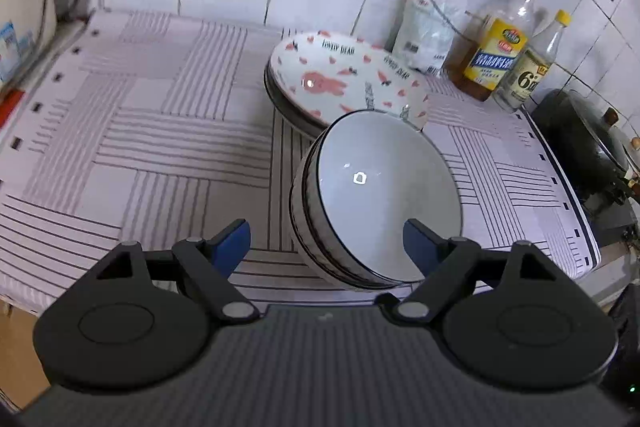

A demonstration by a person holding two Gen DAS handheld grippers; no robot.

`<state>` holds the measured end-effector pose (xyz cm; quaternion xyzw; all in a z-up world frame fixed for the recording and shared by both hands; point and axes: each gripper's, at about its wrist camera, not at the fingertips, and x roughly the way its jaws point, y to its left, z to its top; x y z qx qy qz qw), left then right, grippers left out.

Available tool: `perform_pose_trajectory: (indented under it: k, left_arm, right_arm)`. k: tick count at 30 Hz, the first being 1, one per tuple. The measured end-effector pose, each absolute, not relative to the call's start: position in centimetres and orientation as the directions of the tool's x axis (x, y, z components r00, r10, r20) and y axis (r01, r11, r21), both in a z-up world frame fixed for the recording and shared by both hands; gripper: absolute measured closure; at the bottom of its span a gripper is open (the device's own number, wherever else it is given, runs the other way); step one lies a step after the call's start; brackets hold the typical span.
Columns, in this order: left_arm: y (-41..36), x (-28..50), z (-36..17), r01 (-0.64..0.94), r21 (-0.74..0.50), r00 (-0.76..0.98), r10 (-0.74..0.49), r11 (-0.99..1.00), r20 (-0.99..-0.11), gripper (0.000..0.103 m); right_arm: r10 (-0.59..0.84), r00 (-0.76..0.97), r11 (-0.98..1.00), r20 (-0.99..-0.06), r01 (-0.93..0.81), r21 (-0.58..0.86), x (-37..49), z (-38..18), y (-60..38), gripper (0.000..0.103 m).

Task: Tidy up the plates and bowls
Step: 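Grip the bowl stack rim with the left gripper while the right gripper supports its base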

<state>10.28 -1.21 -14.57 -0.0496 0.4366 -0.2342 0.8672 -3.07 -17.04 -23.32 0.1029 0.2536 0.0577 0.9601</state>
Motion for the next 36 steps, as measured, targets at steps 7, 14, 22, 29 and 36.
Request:
perform_pose_trajectory:
  k: [7,14,22,29,36]
  left_arm:
    - [-1.0,12.0,-17.4,0.314,-0.35,0.465,-0.464,0.883,-0.754,0.021]
    - [-0.5,13.4,-19.1,0.283,-0.418,0.429,-0.504,0.863,-0.75,0.057]
    - [-0.2,13.4,-19.9,0.292,-0.482,0.435,-0.563,0.826,-0.703,0.063]
    - [0.2,14.0,-21.1,0.22,-0.57,0.413,-0.605,0.792,-0.681,0.058]
    - [0.1,13.6,-21.1,0.243,-0.56,0.425,-0.606,0.792,-0.672,0.059]
  right_arm:
    - [0.203,0.842,0.971,-0.5,-0.109,0.212,-0.7,-25.0,-15.9,0.003]
    - [0.198,0.843,0.979,-0.5,-0.143,0.147,1.0,-26.3,-14.6,0.001]
    - [0.175,0.87,0.984,-0.461,-0.146,0.098,1.9,-26.8,-13.9,0.0]
    - [0.193,0.874,0.981,-0.445,-0.162,0.107,2.2,-27.3,-14.2,0.0]
    - [0.198,0.864,0.98,-0.463,-0.168,0.106,2.8,-27.3,-14.1,0.0]
